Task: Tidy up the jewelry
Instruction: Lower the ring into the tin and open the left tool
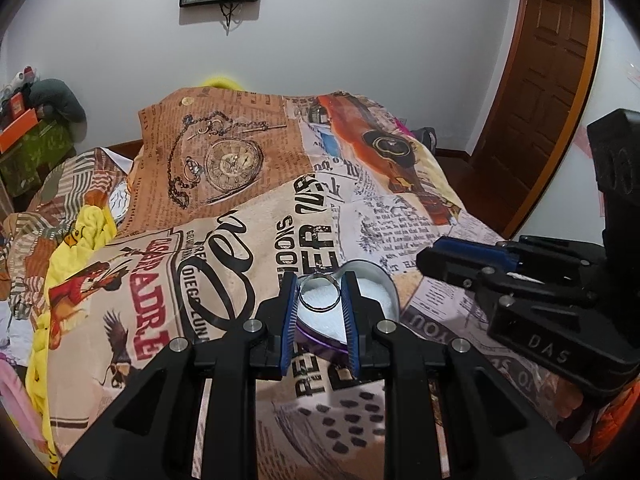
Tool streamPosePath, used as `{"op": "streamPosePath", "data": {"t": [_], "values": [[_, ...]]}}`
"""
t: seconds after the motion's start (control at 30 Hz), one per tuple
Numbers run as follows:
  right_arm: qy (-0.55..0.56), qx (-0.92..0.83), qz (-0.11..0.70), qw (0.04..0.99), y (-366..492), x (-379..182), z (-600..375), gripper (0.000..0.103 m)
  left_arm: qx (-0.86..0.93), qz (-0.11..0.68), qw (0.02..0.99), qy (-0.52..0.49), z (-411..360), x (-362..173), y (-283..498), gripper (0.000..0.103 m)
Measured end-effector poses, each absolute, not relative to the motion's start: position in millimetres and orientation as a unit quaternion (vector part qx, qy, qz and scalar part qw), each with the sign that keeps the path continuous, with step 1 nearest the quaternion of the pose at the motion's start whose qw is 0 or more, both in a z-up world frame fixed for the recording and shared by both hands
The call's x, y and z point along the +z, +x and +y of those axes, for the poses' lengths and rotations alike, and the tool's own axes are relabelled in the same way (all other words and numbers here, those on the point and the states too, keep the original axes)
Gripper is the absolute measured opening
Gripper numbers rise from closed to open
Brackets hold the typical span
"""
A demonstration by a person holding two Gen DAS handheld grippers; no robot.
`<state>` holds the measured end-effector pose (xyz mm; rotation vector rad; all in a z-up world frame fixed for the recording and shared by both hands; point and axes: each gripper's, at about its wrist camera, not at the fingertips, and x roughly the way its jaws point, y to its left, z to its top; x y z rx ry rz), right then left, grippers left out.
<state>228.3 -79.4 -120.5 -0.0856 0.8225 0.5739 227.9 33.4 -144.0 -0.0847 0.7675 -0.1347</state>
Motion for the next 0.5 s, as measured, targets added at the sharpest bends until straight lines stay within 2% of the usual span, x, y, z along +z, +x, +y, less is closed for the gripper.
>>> {"op": "streamPosePath", "data": {"t": [0.5], "values": [[-0.071,0.306,0.448,0.837,251,-156,-60,0.015,-0.078,0.428,0.899,-0.055,36,-181,261,0.021]]}}
